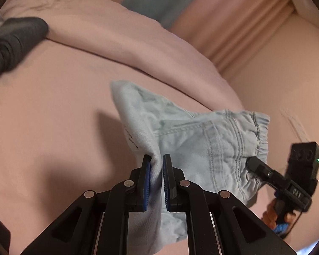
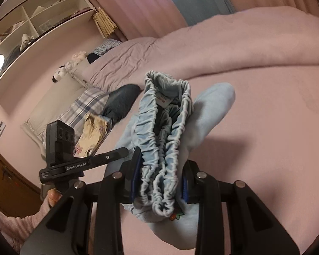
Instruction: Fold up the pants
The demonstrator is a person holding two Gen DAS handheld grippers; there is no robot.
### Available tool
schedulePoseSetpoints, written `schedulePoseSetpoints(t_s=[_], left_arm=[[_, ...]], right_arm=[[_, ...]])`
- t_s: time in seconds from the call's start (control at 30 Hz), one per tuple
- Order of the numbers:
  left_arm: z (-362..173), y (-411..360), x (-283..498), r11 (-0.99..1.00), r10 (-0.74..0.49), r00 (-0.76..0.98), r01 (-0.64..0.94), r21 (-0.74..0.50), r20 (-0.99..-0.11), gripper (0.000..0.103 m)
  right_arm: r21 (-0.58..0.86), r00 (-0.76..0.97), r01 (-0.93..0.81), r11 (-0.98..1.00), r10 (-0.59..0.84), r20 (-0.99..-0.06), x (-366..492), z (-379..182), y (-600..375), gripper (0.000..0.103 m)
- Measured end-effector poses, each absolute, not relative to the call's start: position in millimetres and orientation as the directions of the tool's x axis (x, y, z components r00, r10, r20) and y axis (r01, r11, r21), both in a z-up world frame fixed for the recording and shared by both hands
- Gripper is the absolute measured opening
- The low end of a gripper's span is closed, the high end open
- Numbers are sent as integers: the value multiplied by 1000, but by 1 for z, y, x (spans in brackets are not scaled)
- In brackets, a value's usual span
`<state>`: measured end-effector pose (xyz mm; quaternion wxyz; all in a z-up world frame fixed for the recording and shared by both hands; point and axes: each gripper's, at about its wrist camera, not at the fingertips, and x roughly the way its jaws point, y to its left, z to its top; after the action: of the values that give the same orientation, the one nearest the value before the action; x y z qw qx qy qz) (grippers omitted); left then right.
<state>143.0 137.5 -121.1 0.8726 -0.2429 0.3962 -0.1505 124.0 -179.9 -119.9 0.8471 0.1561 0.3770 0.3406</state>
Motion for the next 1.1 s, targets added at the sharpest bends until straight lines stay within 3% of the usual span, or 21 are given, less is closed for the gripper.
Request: schedulePoseSetpoints(t_s=[0.07,0.13,0.17,0.2,0.3,0.4,0.53,0.63,0.7,0.83,1.1], left_arm=[[-128,151,167,857,-378,664,-11,-514,-645,9],[-141,166,186,879,-293,659,-100,-467,-693,31],[-147,171,192,886,-252,643,-148,-440,-723,57],[-153,178,193,886,-226,627,-185,-424,-746,65],[-158,182,181,881,-254,622,-166,-442,-740,65],[-152,168,171,908,-264,612,-103,-406,-746,65],[-150,129,165,928,-307,586,10,-372,-750,65],[-161,104,168,940,-313,554,66,-334,-771,66],[-176,91,172,951,-295,503,73,-300,-812,66],[-185,77,174,978,-204,456,54,-202,-866,66],[-121,69,127,983,-185,543,94,-160,-819,66]], right_arm=[[481,516,-441,758,652,-555,151,-127,-168,38],[445,526,-423,789,614,-589,180,-143,-156,43],[428,531,-385,818,576,-622,194,-155,-152,49],[392,526,-335,857,515,-677,212,-174,-148,52],[244,486,-230,942,328,-810,233,-210,-148,57],[291,512,-213,933,360,-780,224,-209,-165,58],[223,649,-109,969,239,-722,200,-180,-184,60],[321,667,-205,925,371,-645,180,-164,-185,59],[365,592,-295,883,469,-655,174,-169,-174,51],[282,474,-283,917,390,-790,177,-213,-165,42],[215,527,-334,918,371,-765,139,-141,-169,50]])
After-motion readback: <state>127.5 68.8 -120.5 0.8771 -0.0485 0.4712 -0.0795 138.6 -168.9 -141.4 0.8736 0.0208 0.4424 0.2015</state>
